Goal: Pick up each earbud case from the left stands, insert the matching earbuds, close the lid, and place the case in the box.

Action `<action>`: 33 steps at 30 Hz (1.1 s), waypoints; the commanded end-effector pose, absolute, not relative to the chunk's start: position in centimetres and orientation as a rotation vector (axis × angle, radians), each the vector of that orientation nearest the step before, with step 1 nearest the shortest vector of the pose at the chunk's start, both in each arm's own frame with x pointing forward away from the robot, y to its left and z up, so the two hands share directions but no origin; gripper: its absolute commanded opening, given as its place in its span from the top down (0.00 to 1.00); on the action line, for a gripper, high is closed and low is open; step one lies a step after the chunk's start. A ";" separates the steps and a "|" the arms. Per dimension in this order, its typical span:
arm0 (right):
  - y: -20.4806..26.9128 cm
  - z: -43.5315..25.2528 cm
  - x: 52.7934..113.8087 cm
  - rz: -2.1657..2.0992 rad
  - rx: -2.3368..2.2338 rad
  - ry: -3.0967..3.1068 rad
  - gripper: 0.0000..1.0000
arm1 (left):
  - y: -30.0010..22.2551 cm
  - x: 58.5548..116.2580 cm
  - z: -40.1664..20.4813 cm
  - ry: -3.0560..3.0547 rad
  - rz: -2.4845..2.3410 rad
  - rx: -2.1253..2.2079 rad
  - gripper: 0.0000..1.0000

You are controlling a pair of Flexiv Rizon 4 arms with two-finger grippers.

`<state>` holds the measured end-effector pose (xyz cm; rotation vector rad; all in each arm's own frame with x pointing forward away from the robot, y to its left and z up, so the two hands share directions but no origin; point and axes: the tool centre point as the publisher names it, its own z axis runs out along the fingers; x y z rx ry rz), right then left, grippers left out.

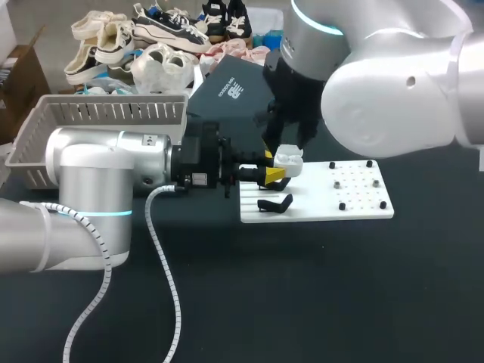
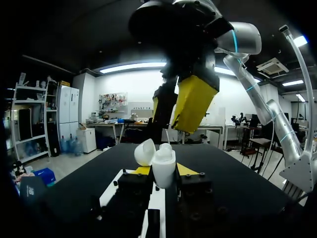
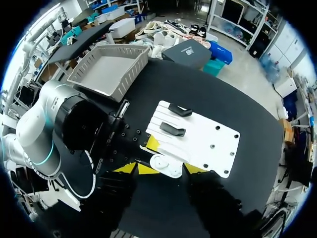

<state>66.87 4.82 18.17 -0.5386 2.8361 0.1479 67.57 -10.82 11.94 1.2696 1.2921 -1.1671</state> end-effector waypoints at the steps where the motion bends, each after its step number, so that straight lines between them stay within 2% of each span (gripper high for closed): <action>1: 3.6 18.4 67.2 0.142 -0.369 2.824 0.00 | -10.9 67.6 11.9 1.291 -1.166 1.267 1.00; 6: 2.3 18.3 69.3 0.096 -0.165 2.841 0.00 | -10.9 67.6 11.9 1.291 -1.166 1.267 1.00; 21: 0.1 16.2 73.7 -0.026 0.051 2.899 0.00 | -10.9 67.6 11.9 1.291 -1.166 1.267 1.00; 33: -1.2 14.0 71.5 -0.077 0.007 2.943 0.00 | -10.9 67.6 11.9 1.291 -1.166 1.267 1.00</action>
